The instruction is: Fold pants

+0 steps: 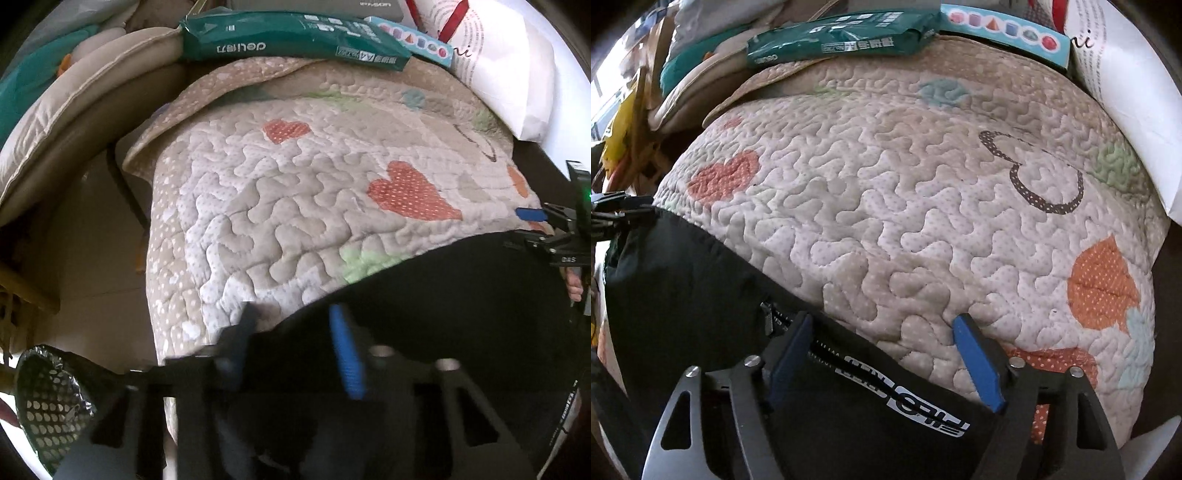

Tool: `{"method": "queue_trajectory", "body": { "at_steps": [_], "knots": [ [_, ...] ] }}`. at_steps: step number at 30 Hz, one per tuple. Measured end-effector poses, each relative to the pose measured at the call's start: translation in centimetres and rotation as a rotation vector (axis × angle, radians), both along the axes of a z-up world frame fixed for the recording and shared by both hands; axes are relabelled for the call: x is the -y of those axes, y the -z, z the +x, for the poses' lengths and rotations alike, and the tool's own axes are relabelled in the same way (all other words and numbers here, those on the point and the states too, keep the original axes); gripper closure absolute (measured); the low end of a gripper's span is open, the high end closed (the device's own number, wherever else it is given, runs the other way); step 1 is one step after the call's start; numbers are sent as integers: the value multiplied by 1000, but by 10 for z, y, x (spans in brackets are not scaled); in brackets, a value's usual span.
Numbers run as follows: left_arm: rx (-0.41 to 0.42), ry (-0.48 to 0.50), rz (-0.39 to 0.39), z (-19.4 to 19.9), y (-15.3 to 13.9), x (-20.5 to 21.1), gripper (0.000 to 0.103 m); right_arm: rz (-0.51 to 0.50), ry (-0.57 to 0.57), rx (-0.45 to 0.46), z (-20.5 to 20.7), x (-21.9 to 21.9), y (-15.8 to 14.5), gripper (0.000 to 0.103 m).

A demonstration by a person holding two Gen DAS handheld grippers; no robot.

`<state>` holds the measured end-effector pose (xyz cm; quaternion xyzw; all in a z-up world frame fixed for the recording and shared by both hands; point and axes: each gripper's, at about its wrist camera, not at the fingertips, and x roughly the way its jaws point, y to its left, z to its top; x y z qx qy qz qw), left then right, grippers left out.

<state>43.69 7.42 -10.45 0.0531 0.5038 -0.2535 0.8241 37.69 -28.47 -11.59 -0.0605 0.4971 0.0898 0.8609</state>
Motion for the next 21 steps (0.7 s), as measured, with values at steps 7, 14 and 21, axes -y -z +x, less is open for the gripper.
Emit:
{"method": "queue_trajectory", "body": {
  "at_steps": [7,14,21],
  "knots": [
    [19,32,26,-8,2,6,78,16,-42,5,-11,-4,-6,35],
    [28,32,24,-9,4,16,63,38,-72,-51,-5,-12,2,60],
    [65,14,31,-24,-16,12,98,78,-71,-62,-20,-17,-5,88]
  ]
}}
